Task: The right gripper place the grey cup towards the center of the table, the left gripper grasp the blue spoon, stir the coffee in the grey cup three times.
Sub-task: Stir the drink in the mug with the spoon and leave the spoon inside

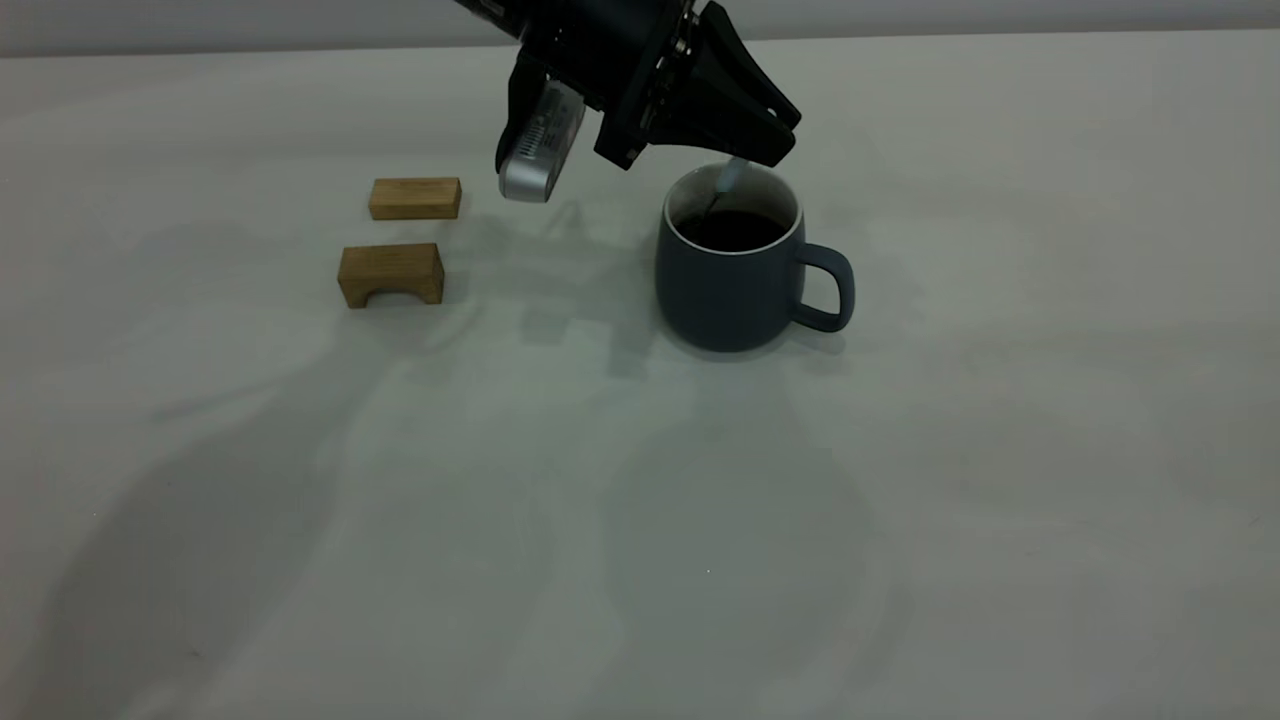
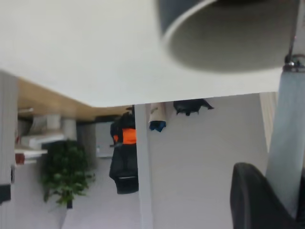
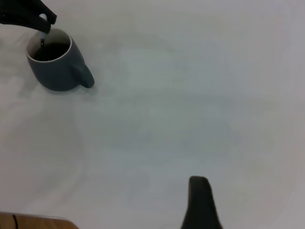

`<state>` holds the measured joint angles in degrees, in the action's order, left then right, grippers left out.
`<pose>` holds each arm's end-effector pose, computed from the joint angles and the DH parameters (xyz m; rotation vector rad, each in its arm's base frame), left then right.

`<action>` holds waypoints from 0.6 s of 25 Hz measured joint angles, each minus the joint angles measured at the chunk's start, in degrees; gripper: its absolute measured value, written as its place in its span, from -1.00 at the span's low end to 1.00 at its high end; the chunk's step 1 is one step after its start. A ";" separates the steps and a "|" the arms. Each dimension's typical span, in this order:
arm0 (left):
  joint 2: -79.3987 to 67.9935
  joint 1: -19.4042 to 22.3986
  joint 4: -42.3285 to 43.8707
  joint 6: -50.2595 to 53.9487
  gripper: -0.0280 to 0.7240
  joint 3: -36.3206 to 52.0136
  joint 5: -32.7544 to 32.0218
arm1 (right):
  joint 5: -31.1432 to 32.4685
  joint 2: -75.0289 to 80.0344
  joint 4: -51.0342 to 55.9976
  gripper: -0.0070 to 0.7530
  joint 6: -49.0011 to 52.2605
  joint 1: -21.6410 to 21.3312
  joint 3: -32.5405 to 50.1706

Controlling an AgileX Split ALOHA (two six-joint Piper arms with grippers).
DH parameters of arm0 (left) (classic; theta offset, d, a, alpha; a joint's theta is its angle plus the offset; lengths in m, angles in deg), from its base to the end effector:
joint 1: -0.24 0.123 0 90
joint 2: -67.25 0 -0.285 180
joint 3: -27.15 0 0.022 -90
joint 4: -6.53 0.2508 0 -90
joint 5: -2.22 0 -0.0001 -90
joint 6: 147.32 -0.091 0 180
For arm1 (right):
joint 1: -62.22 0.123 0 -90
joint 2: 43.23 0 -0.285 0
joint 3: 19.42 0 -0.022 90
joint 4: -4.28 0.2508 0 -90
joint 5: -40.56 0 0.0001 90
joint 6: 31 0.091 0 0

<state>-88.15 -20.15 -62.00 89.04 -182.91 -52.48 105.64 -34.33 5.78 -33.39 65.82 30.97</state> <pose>0.4479 -0.2403 0.0620 1.5102 -1.8331 0.9625 -0.0023 0.0020 0.2627 -0.1150 2.1676 0.0442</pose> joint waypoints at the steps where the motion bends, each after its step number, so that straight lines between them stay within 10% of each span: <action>1: 0.00 0.00 -0.81 -2.08 -0.48 0.00 0.28 | 0.00 0.00 0.00 0.58 0.00 0.00 0.00; 9: -0.91 -0.76 -11.64 -11.10 -0.48 0.00 -3.32 | 0.00 0.00 0.00 0.58 0.00 0.00 0.00; 15: -0.99 -1.36 -9.77 0.89 -0.48 0.00 -7.76 | 0.00 0.00 0.00 0.58 0.00 0.00 0.00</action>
<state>-89.15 -21.51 -71.77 89.93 -182.91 -60.24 105.64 -34.33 5.78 -33.39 65.82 30.97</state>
